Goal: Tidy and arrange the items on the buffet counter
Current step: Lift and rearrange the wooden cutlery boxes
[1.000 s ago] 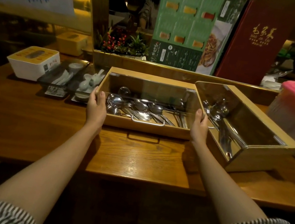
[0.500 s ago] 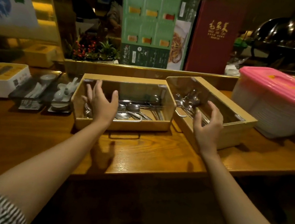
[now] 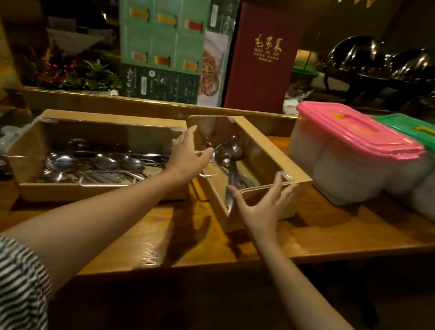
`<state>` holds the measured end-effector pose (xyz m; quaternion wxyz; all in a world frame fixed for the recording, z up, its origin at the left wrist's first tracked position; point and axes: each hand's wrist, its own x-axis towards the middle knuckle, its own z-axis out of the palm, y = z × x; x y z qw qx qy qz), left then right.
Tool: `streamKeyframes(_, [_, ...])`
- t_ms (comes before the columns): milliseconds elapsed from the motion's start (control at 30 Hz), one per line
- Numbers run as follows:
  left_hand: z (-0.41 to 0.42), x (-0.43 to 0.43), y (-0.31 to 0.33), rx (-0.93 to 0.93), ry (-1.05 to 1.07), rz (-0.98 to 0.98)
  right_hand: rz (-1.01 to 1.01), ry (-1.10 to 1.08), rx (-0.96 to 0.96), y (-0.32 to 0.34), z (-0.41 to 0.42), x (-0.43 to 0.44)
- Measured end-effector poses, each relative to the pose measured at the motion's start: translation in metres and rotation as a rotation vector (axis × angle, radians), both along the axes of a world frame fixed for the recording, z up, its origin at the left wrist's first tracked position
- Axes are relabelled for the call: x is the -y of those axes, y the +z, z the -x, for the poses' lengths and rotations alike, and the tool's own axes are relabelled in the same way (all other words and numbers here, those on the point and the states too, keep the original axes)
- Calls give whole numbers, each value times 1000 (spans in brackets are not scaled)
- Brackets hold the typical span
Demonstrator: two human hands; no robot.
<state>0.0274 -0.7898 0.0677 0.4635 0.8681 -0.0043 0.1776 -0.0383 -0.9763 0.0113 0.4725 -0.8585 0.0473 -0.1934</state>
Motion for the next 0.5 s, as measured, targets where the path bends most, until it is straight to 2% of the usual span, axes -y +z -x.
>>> streamKeyframes(233, [-43,35,-7,-61,-11,-181,3,46,53,-18,-12,-4])
streamKeyframes(500, [-126,11,11,-146,-22,-355,-112,15,154,-22,-17,-11])
